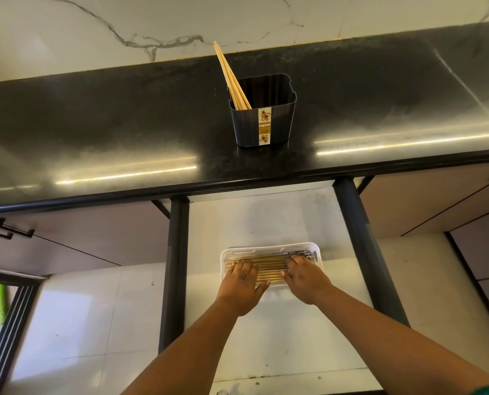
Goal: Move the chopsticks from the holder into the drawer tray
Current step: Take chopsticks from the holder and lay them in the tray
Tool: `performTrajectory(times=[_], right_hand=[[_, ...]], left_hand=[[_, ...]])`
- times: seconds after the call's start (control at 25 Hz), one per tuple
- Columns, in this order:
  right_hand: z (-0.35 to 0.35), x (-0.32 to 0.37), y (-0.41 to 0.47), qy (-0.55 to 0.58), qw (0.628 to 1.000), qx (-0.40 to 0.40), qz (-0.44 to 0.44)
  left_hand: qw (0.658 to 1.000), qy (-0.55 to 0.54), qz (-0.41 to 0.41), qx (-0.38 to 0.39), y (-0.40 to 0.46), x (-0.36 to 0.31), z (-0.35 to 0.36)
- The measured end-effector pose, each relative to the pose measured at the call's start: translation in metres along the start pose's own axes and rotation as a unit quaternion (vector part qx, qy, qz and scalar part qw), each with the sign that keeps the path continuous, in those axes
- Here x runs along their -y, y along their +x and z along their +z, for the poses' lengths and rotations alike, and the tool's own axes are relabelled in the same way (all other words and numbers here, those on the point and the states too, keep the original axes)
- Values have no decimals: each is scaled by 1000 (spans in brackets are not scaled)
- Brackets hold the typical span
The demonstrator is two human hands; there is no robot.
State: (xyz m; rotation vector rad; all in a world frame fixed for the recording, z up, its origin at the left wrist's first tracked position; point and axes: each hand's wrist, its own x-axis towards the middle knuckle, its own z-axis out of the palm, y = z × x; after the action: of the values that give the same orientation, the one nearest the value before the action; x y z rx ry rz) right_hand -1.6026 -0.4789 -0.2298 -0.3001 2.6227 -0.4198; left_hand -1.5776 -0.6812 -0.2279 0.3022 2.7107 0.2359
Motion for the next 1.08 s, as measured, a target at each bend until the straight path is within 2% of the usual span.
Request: performTrajectory(times=[0.12, 0.2, 0.32, 0.48, 0.68, 0.8, 0.96, 1.08], right_hand=[[2, 0, -2, 62, 998, 24, 6], [2, 2, -1, 39, 998, 40, -2], [6, 4, -1, 20, 1000, -14, -14], [12, 6, -9, -10, 997, -68, -18], [2, 16, -11, -53, 996, -72, 10], [5, 14, -15, -49, 994, -94, -5], [18, 11, -25, -13, 998, -52, -43], [19, 16, -24, -30, 997, -71, -20]], left_hand=[[1000, 4, 0, 0, 1, 2, 1], [999, 6, -24, 30, 3, 4, 1], [999, 18, -39, 31, 3, 4, 1], [999, 20, -39, -18, -6, -1, 2], [998, 35, -41, -41, -12, 0, 0], [999, 9, -15, -52, -17, 2, 1], [999, -13, -14, -32, -20, -3, 10], [999, -9, -47, -5, -15, -3, 9]])
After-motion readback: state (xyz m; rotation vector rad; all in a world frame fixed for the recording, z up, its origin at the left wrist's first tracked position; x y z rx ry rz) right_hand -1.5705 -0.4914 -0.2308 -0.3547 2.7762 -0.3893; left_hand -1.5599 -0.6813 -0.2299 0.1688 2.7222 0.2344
